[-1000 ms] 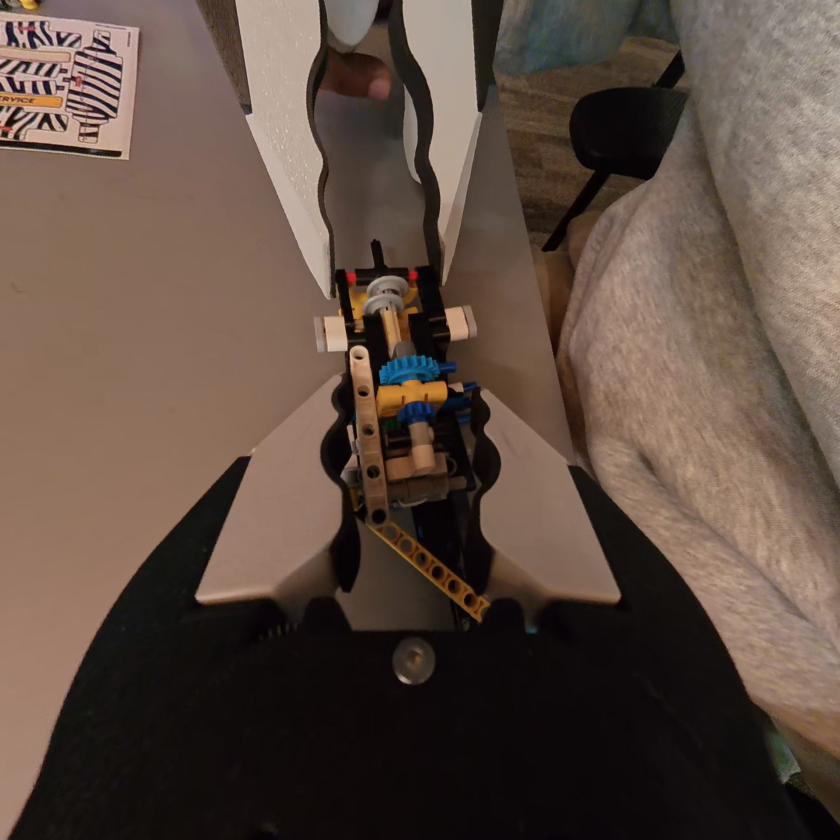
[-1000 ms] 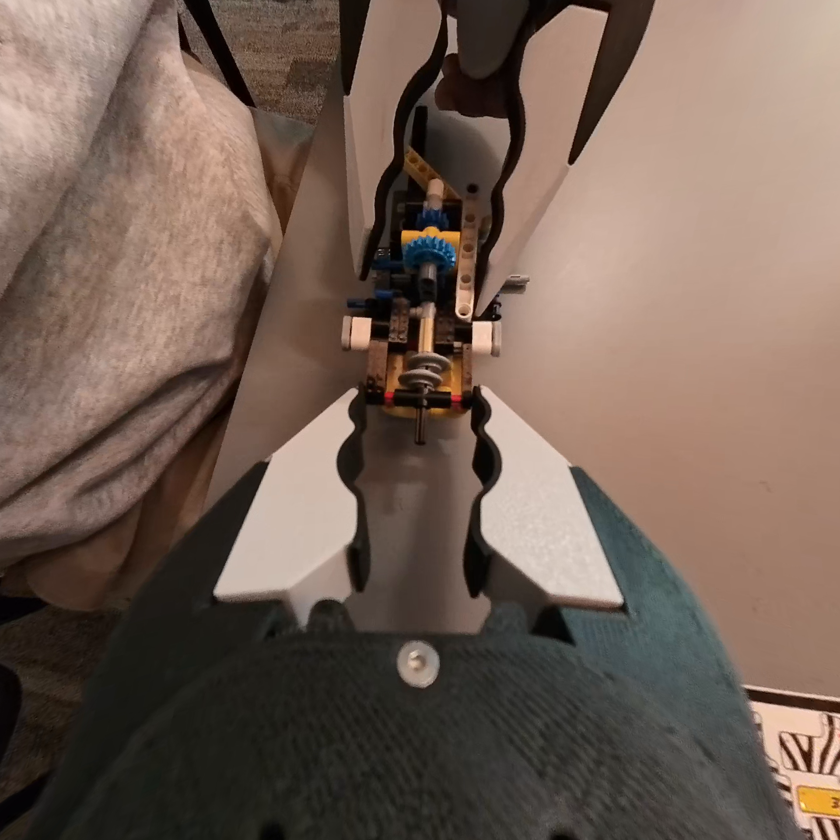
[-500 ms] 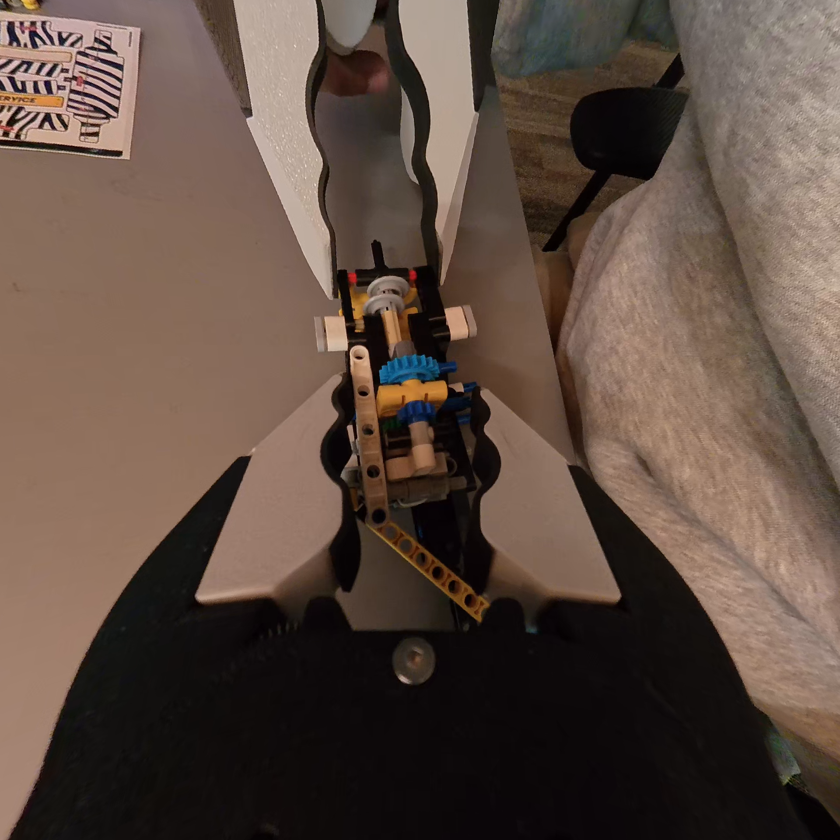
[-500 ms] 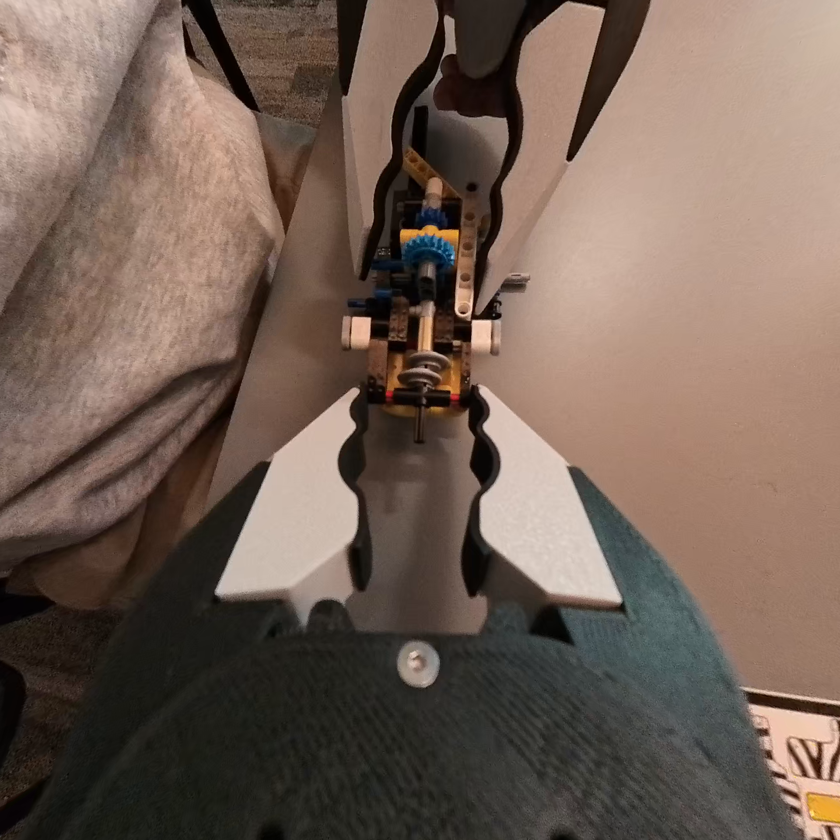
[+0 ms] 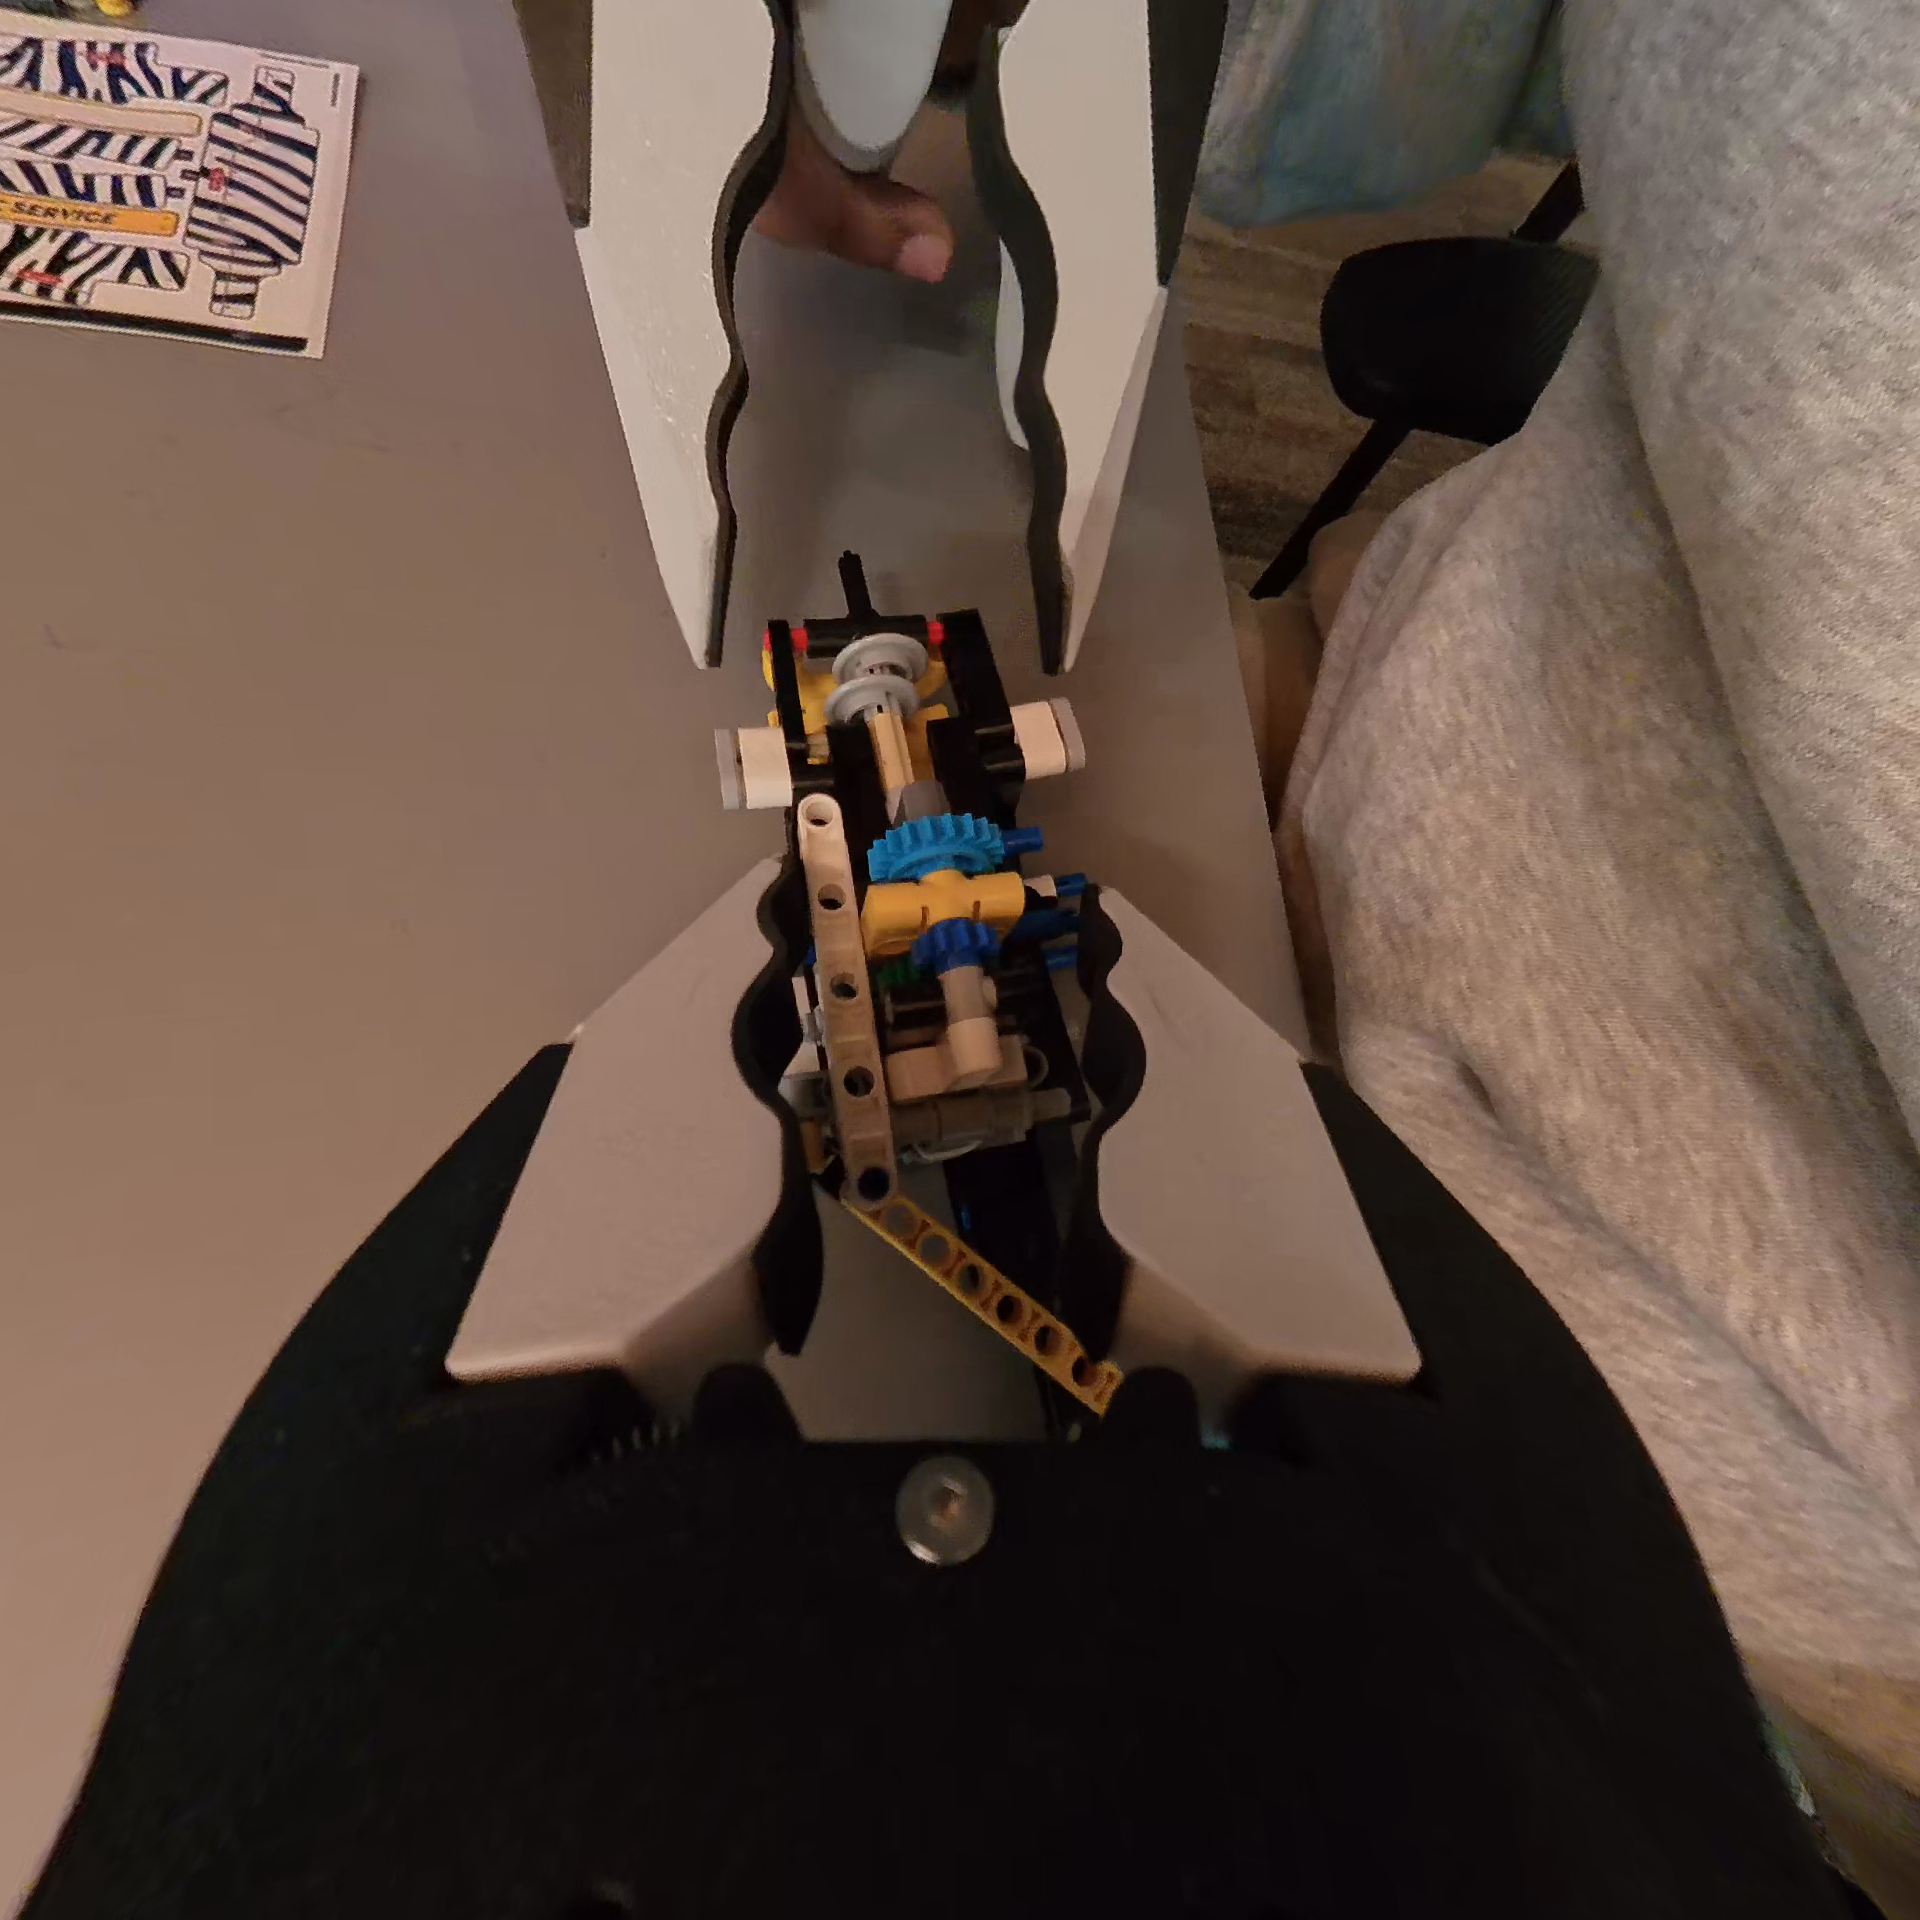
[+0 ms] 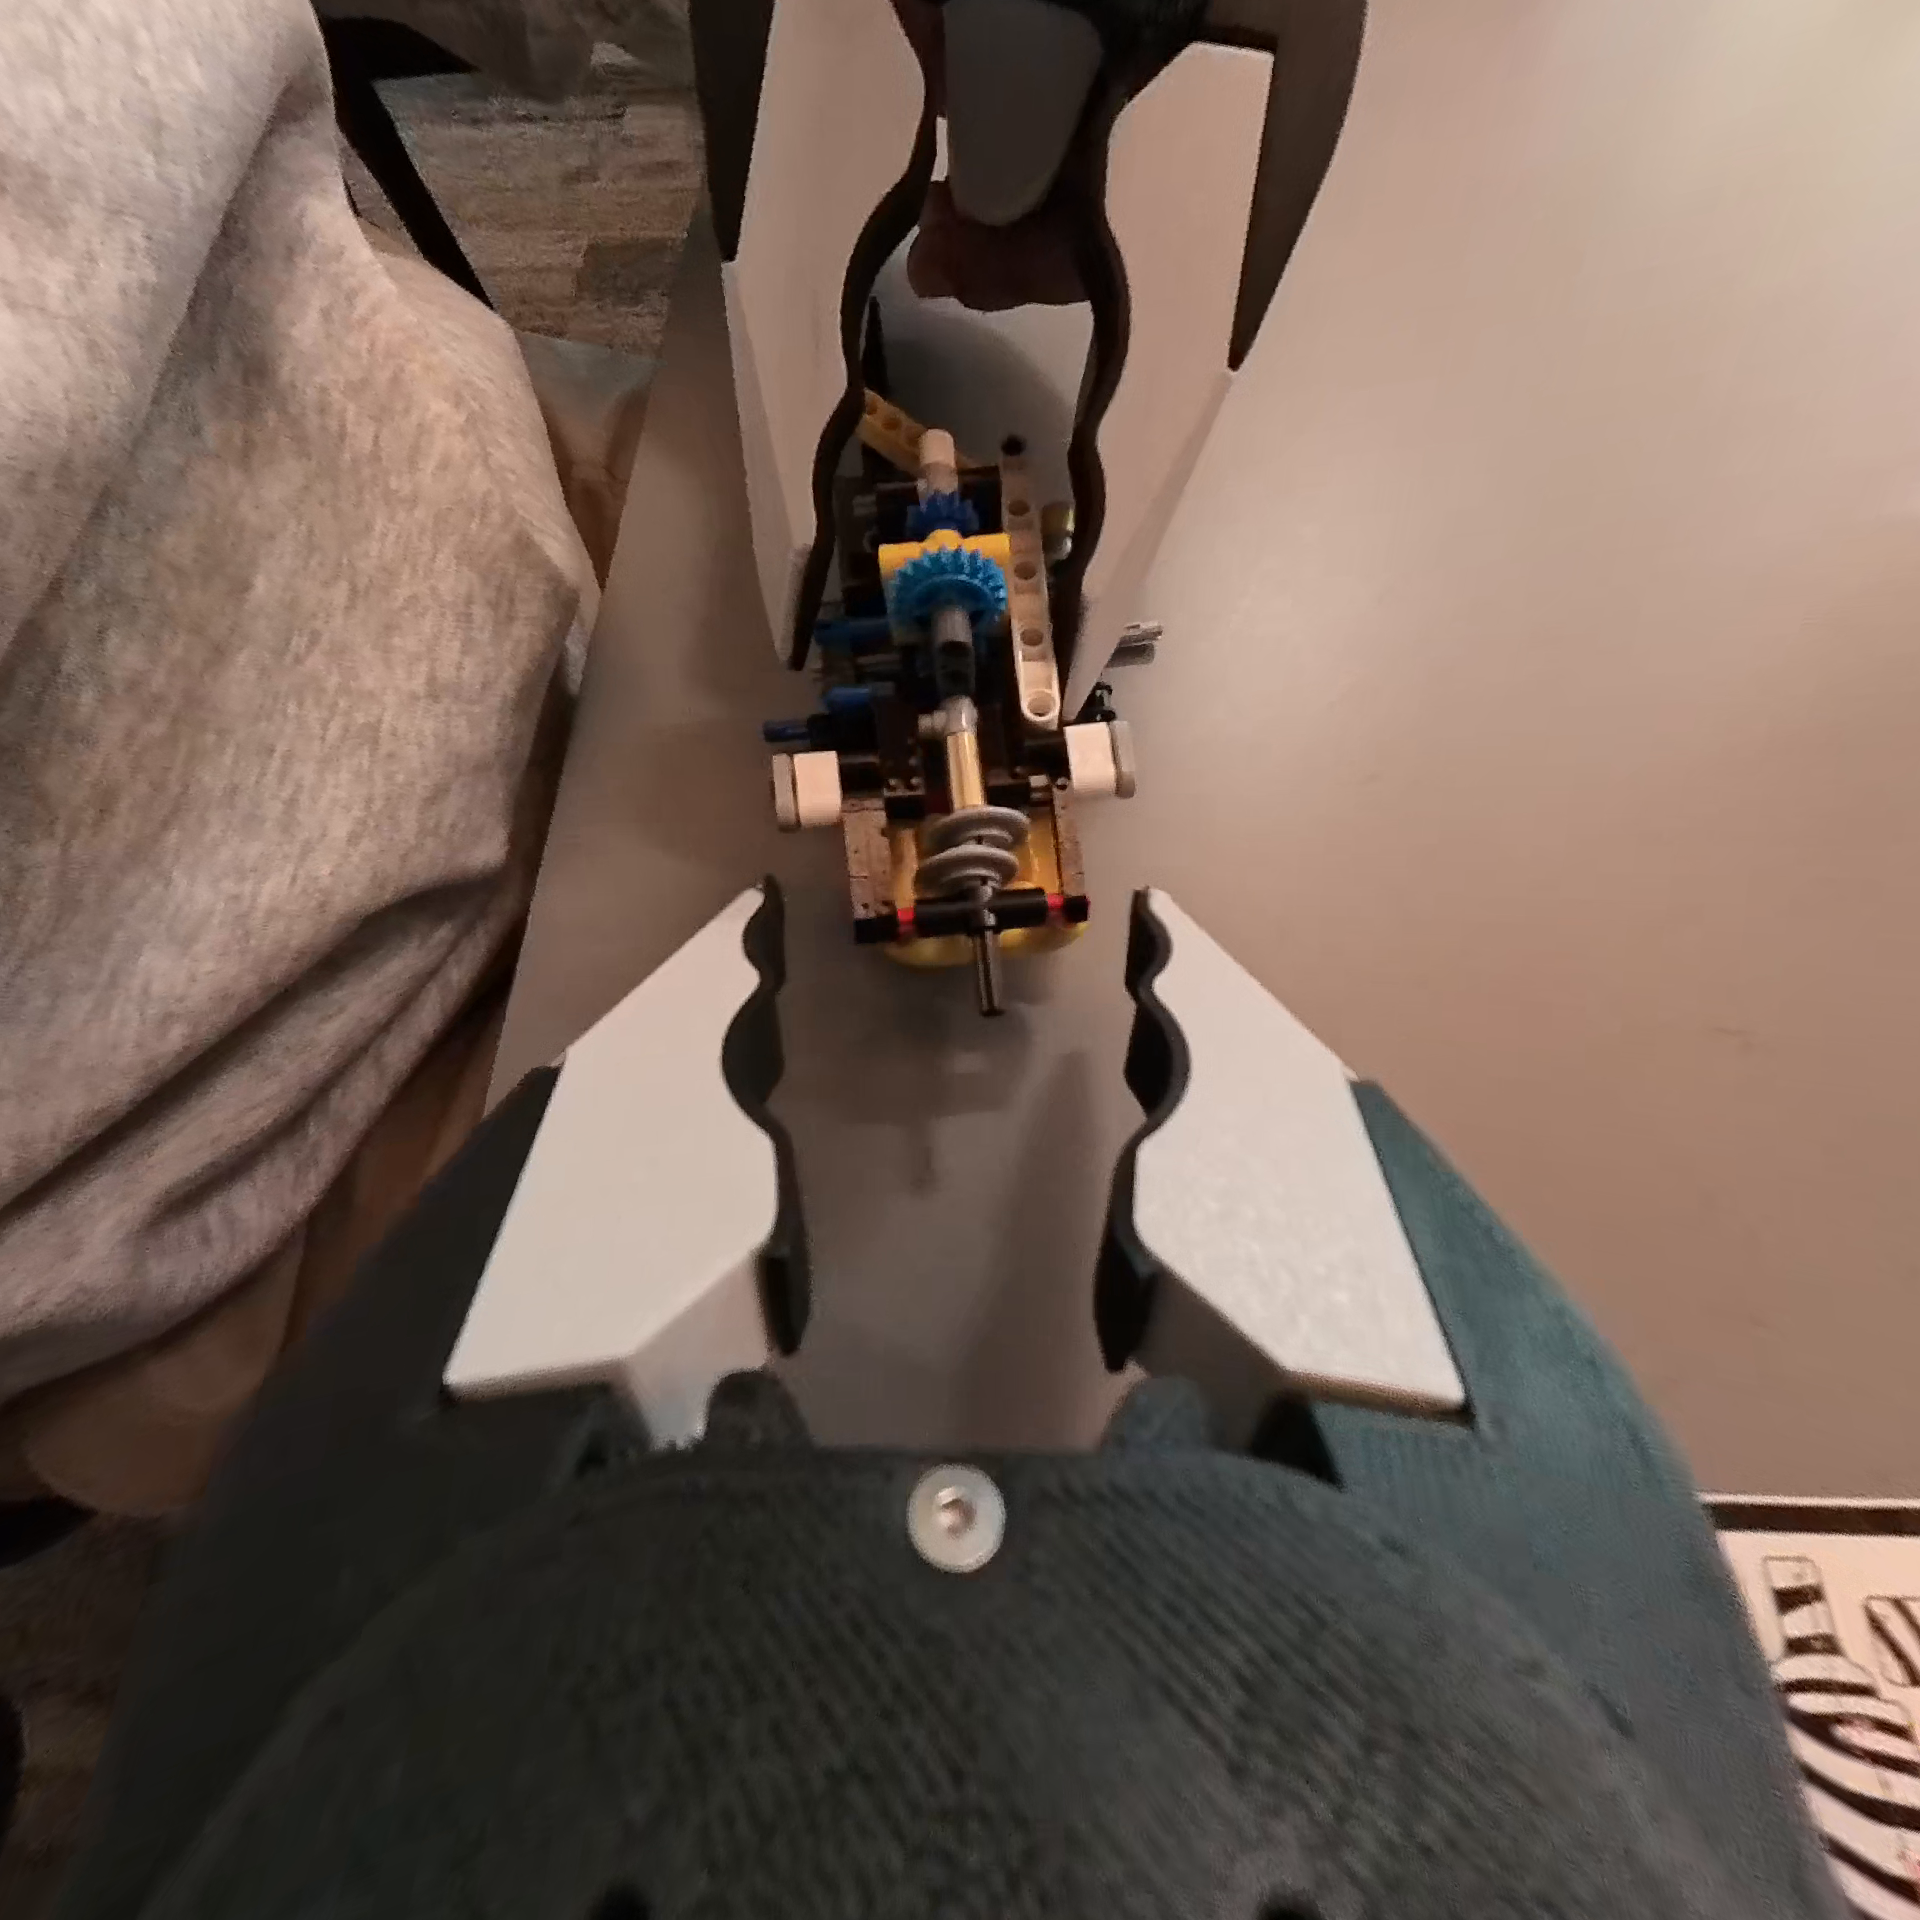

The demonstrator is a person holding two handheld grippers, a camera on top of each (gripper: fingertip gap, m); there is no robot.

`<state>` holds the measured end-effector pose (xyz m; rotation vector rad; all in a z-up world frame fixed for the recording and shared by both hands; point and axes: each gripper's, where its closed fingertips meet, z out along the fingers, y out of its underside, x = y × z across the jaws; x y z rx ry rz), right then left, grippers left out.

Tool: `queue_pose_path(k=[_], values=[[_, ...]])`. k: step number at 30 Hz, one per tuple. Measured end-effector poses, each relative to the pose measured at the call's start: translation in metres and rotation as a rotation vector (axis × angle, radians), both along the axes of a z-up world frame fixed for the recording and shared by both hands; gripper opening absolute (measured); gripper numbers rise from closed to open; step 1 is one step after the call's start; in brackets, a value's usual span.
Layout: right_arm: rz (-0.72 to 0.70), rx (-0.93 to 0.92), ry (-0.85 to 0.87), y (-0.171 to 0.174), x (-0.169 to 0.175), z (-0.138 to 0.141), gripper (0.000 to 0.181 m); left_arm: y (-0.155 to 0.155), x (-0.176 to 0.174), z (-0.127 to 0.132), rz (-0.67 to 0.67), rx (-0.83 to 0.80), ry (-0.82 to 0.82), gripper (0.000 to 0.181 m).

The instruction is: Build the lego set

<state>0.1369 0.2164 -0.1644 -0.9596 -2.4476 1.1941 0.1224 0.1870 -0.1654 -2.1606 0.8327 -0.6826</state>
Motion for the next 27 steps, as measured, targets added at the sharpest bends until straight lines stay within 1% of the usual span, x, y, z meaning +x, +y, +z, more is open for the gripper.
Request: queue_pose_path(k=[5,8,10,11,12,15,17,18,20,21,22,24,26,27], values=[[-0.049,-0.011,-0.004,0.005,0.001,0.001,0.065,0.0,0.001,0.0,0.005,-0.005,-0.005,0.051],[-0.138,-0.101,-0.038,0.014,-0.002,0.008,0.064,0.0,0.001,0.001,0.012,-0.003,-0.004,0.051],[-0.161,-0.21,-0.068,0.011,-0.001,0.013,0.062,0.0,0.001,0.001,0.016,-0.001,-0.001,0.051],[-0.189,-0.238,-0.075,0.013,0.0,0.013,0.059,0.0,0.001,0.001,0.017,-0.001,-0.003,0.051],[-0.208,-0.252,-0.078,0.014,0.002,0.013,0.06,0.0,0.001,0.001,0.019,-0.001,-0.006,0.051],[-0.299,-0.261,-0.004,0.022,0.001,0.018,0.063,0.0,0.0,0.002,0.026,-0.001,-0.016,0.051],[-0.324,-0.244,0.098,0.02,0.004,0.027,0.056,0.0,0.0,0.002,0.031,0.0,-0.02,0.051],[-0.327,-0.207,0.168,0.018,0.006,0.03,0.055,0.0,0.0,0.002,0.033,0.0,-0.019,0.051],[-0.353,-0.078,0.3,0.017,0.011,0.031,0.037,0.0,0.0,0.002,0.036,0.002,-0.017,0.051],[-0.372,-0.019,0.35,0.016,0.013,0.029,0.034,0.001,0.0,0.002,0.04,0.002,-0.018,0.051],[-0.392,0.027,0.373,0.014,0.014,0.027,0.03,0.001,0.0,0.002,0.044,0.003,-0.018,0.051],[-0.413,0.078,0.365,0.007,0.016,0.021,0.014,0.001,0.0,0.002,0.054,0.006,-0.014,0.051],[-0.451,0.063,0.352,0.001,0.012,0.023,0.0,0.001,0.0,0.002,0.064,0.009,-0.015,0.051],[-0.475,0.028,0.345,-0.002,0.009,0.026,0.0,0.002,0.0,0.002,0.069,0.012,-0.016,0.051]])
